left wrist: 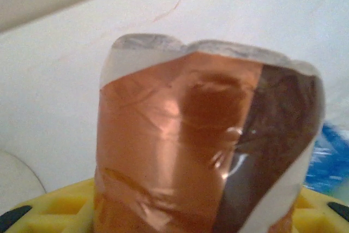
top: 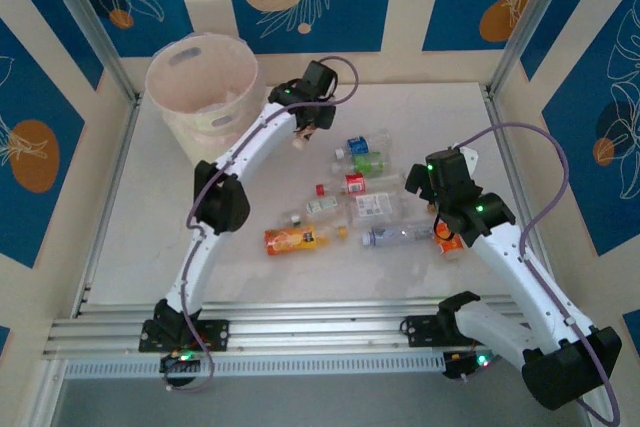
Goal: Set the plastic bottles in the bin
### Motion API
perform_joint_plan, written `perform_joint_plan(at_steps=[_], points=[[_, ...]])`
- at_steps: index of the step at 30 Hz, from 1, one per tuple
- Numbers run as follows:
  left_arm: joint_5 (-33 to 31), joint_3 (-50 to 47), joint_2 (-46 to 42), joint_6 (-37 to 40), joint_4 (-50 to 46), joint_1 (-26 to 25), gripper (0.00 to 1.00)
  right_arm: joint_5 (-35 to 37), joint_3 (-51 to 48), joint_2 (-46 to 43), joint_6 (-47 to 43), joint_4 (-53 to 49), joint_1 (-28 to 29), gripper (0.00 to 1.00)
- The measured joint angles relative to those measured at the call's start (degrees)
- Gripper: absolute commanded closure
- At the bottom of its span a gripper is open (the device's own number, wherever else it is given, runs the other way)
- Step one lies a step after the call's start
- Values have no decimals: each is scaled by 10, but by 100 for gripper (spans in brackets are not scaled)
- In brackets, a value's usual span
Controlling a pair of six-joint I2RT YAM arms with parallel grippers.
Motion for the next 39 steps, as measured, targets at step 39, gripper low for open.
perform_joint_plan(at_steps=[39], points=[[-50, -8, -295, 160, 100, 111, 50, -5, 0, -3, 0, 2, 0, 1]])
